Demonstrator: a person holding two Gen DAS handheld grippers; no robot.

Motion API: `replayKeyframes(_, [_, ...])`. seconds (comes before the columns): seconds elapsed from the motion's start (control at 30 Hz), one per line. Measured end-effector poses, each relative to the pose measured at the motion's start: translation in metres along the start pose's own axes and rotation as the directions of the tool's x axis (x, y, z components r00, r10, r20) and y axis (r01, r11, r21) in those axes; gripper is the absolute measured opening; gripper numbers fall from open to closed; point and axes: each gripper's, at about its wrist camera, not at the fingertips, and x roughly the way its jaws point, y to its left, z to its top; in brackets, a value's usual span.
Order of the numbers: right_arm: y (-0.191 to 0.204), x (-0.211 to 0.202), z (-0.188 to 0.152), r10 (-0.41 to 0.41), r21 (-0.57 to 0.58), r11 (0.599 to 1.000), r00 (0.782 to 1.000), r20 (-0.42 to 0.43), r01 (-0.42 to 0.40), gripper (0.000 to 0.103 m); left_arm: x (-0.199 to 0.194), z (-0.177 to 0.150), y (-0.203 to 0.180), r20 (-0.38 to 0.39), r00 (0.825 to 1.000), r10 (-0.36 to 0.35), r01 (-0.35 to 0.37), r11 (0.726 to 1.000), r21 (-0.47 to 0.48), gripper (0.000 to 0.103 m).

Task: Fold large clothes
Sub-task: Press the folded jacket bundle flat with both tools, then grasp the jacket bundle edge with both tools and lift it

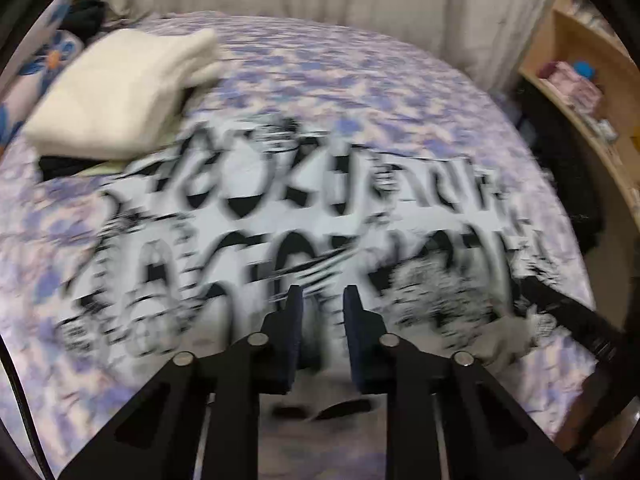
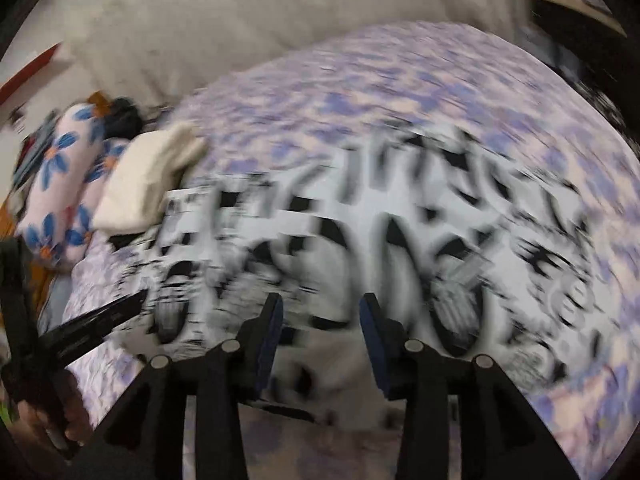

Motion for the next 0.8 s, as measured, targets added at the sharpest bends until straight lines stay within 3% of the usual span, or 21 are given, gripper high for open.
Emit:
replayKeyframes(0.13, [0.016,0.031,-0.006,-0.018,-0.077,0.997,0.999,-0.048,0.015,0.035,0.029,-0.006,-0.026,-0.04,0.999,0.003,-0.001,0.999,0.044,0.012])
replayKeyframes(0.23, [0.001,0.049,-0.018,-0.148,-0.132,0.982,0.985,-0.085,0.136,0.029,0.062,-0.021,-0.02,-0.133,0.982,0.138,-0.129,0.989,0.069,0.011])
replayKeyframes(0.3, [-0.017,0.051,-0.025,-0.116,-0.094,0.99,0.988,-0.106,0.106,0.03,0.07,-0.027,-0.008,-0.163,0.981,0.109,-0.104,0.994,0.039,0.009])
replayKeyframes(0.47, [-0.01,0.035,-0.014,-0.074,-0.078,0.995,0.993,-0.096,0.067,0.031,0.051,-0.019,-0.009,-0.134,0.988,0.08,-0.078,0.997,0.016,0.009])
replayKeyframes(0.6, [-0.003,0.027,0.013,-0.024,-0.033,0.999,1.0,-0.018,0.024,0.031,0.032,0.007,-0.021,-0.033,0.999,0.03,-0.029,0.999,0.018,0.014])
replayKeyframes(0.67, [0.0,0.035,0.027,-0.023,-0.03,0.999,1.0,0.008,0.023,0.031,0.038,0.026,-0.029,0.001,1.0,0.02,-0.02,0.999,0.042,0.014])
replayKeyframes(0.8, [-0.001,0.066,0.058,-0.013,-0.037,0.999,1.0,0.024,0.014,0.031,0.074,0.064,-0.036,-0.008,1.0,0.009,-0.009,0.998,0.067,0.014])
